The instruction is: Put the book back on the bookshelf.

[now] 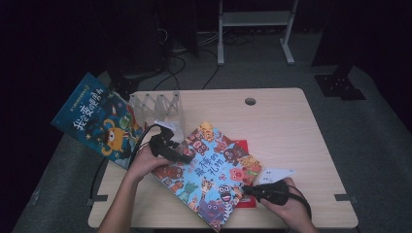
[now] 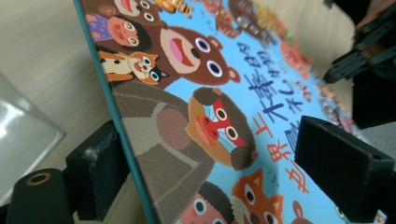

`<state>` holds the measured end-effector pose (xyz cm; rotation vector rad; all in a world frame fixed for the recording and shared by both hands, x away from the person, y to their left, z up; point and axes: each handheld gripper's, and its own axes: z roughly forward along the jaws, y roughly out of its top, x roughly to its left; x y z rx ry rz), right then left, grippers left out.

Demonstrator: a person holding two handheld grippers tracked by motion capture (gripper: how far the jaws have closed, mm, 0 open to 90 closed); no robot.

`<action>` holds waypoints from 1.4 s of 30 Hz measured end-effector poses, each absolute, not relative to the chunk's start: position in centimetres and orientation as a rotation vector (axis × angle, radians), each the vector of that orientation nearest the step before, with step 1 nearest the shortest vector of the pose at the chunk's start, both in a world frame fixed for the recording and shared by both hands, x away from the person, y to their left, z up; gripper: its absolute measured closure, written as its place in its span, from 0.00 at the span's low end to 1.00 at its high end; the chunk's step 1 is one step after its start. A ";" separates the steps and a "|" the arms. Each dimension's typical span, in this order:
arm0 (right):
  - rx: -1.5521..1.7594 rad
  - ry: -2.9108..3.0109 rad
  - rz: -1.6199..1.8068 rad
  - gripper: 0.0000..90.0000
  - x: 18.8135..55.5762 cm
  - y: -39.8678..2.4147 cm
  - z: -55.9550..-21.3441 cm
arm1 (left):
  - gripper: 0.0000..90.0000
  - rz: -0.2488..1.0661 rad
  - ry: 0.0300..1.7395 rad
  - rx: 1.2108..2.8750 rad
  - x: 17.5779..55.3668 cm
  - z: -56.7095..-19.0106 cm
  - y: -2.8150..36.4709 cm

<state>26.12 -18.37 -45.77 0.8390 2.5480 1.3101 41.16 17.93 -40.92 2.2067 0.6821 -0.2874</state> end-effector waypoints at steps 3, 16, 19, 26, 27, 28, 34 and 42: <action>0.787 2.544 1.313 0.99 26.8 -16.8 -45.4 | 0.27 -0.309 0.600 2.283 40.7 -40.9 16.0; 0.805 2.519 1.352 0.99 27.0 -17.0 -45.8 | 0.46 -0.379 0.764 2.207 41.8 -42.6 16.4; 0.801 2.516 1.347 0.99 26.9 -17.0 -45.8 | 0.47 -0.386 0.793 2.209 41.9 -43.1 16.3; 0.760 2.531 1.316 0.90 26.3 -17.4 -45.6 | 0.48 -0.437 0.805 2.221 41.9 -44.1 16.3; 0.769 2.526 1.309 0.89 26.1 -17.9 -45.5 | 0.48 -0.437 0.805 2.221 41.9 -44.1 16.3; 0.788 2.515 1.315 0.89 25.8 -18.5 -45.4 | 0.48 -0.435 0.808 2.220 41.9 -44.2 16.3; 0.876 2.506 1.277 0.91 24.1 -21.8 -45.8 | 0.49 -0.431 0.807 2.223 42.0 -44.2 16.6; 0.900 2.517 1.270 0.95 23.3 -22.6 -46.6 | 0.49 -0.418 0.811 2.219 41.9 -44.2 16.7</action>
